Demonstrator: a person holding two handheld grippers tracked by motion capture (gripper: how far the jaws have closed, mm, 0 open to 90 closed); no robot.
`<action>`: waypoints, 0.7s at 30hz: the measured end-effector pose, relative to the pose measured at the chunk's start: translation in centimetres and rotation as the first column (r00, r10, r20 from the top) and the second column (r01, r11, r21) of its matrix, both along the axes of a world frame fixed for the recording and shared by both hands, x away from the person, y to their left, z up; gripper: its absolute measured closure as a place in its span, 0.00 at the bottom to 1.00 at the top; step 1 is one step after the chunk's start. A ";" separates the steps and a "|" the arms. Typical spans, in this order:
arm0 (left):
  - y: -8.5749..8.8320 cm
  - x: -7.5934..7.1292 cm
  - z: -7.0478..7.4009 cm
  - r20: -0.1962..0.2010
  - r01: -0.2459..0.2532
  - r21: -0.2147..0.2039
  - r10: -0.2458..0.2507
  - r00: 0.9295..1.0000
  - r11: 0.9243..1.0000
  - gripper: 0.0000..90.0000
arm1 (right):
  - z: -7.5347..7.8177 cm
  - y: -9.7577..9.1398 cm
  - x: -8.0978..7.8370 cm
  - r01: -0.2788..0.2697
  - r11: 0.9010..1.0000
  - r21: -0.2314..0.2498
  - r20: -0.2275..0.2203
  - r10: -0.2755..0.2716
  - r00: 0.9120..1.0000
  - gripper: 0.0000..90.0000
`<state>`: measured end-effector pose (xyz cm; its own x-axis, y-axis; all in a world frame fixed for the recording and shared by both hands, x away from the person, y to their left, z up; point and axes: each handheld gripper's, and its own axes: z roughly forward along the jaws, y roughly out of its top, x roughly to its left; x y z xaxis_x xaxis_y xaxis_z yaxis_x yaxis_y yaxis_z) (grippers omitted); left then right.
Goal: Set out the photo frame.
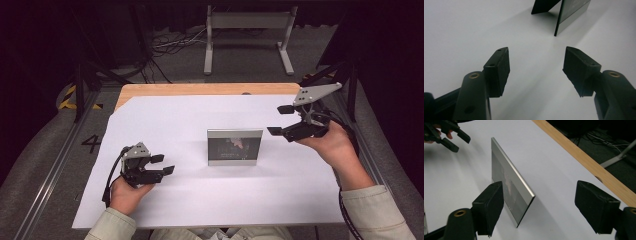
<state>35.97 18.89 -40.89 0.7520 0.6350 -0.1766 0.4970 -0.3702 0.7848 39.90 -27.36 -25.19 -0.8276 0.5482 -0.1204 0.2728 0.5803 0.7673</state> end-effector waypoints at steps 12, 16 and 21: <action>-0.1 -0.2 0.0 0.022 -0.011 0.000 0.011 1.000 1.000 0.38 | -4.5 -3.2 -2.6 0.124 0.990 0.066 0.023 -0.125 0.992 0.21; 0.0 -0.1 -0.1 0.029 -0.009 0.010 0.008 1.000 1.000 0.38 | -6.5 -4.8 -3.1 0.155 0.982 0.110 0.013 -0.158 0.987 0.20; 0.0 -0.1 -0.1 0.032 -0.007 0.000 0.007 0.999 1.000 0.38 | -8.3 -5.8 -3.4 0.181 0.975 0.127 0.004 -0.183 0.983 0.20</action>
